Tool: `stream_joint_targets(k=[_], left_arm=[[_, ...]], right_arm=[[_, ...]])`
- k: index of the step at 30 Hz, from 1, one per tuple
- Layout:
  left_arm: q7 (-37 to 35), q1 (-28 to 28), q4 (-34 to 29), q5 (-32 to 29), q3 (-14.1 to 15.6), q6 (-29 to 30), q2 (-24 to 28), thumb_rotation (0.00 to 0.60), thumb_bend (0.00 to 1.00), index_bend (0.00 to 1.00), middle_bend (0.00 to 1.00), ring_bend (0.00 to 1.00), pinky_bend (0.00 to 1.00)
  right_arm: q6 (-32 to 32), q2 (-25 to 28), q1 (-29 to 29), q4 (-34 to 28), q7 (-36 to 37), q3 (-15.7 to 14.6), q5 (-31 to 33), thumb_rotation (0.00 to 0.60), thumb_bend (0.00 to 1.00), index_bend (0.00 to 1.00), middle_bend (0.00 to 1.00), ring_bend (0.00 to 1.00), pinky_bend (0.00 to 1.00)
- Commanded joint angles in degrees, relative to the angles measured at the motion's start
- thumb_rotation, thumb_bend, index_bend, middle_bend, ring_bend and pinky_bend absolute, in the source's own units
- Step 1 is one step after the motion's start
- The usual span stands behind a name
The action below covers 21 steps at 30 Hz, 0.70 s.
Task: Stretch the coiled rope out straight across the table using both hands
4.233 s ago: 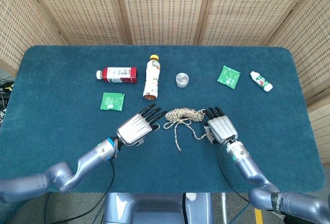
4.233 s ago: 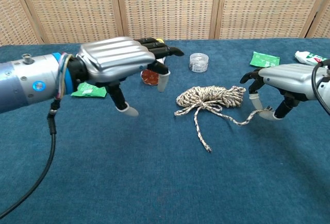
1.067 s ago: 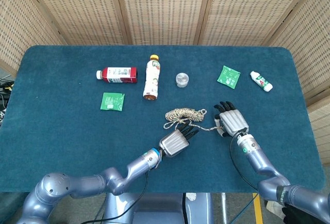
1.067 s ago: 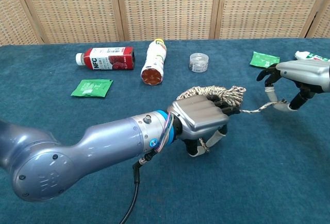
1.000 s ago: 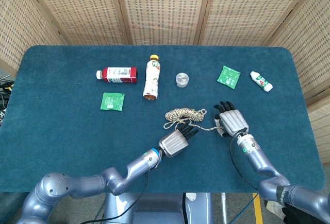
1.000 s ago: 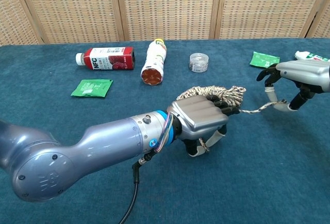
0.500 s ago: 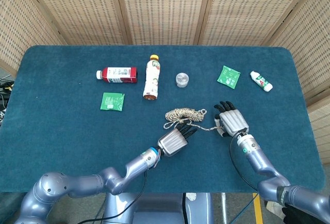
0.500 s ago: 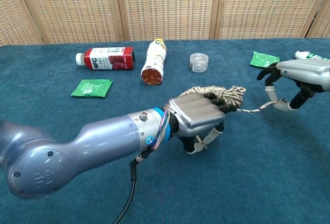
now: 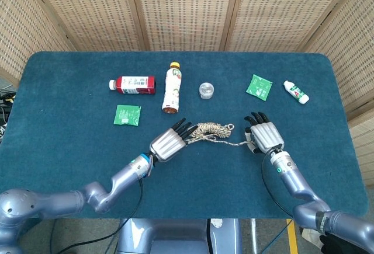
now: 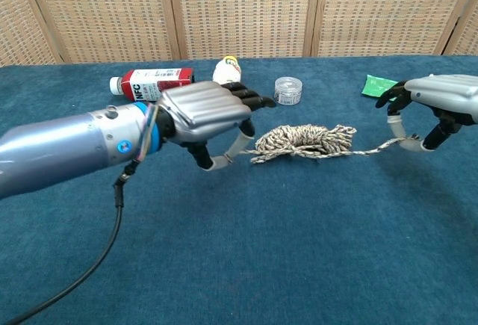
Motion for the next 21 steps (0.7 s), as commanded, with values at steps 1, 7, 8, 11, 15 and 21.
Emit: stream_joint_targets(k=[1, 7, 8, 11, 15, 21], left_arm=[[-2.95, 2.73, -3.68, 2.02, 1.35, 3.07, 5.32, 0.600, 0.51, 0.68, 0.00, 0.00, 0.00], [-6.75, 6.31, -6.49, 4.22, 3.27, 6.54, 12.79, 0.600, 0.51, 0.68, 0.00, 0.00, 0.00], [-7.21, 6.94, -6.71, 4.25, 3.54, 6.97, 13.94, 0.600, 0.51, 0.68, 0.00, 0.00, 0.00], [-8.71, 9.65, -7.03, 3.23, 4.33, 8.51, 18.00, 0.600, 0.51, 0.68, 0.00, 0.00, 0.00], [-11.90, 12.37, -5.97, 1.94, 4.84, 9.46, 21.48, 0.600, 0.51, 0.68, 0.00, 0.00, 0.00], [-16.57, 15.05, -2.90, 1.61, 5.14, 10.38, 23.84, 0.600, 0.51, 0.68, 0.00, 0.00, 0.00]], right_arm=[[0.33, 0.31, -0.12, -0.63, -1.09, 0.13, 0.77, 0.600, 0.51, 0.71, 0.14, 0.00, 0.00], [1.48, 1.01, -0.64, -1.55, -3.04, 0.20, 1.87, 0.600, 0.51, 0.71, 0.15, 0.00, 0.00], [1.73, 1.15, -0.76, -1.59, -3.30, 0.22, 2.01, 0.600, 0.51, 0.71, 0.15, 0.00, 0.00], [2.45, 1.65, -1.21, -1.34, -4.23, 0.31, 2.77, 0.600, 0.51, 0.72, 0.15, 0.00, 0.00], [2.91, 2.23, -1.69, -0.60, -5.32, 0.26, 3.70, 0.600, 0.51, 0.72, 0.15, 0.00, 0.00], [3.22, 2.82, -2.42, 0.36, -6.27, 0.08, 4.92, 0.600, 0.51, 0.72, 0.16, 0.00, 0.00]])
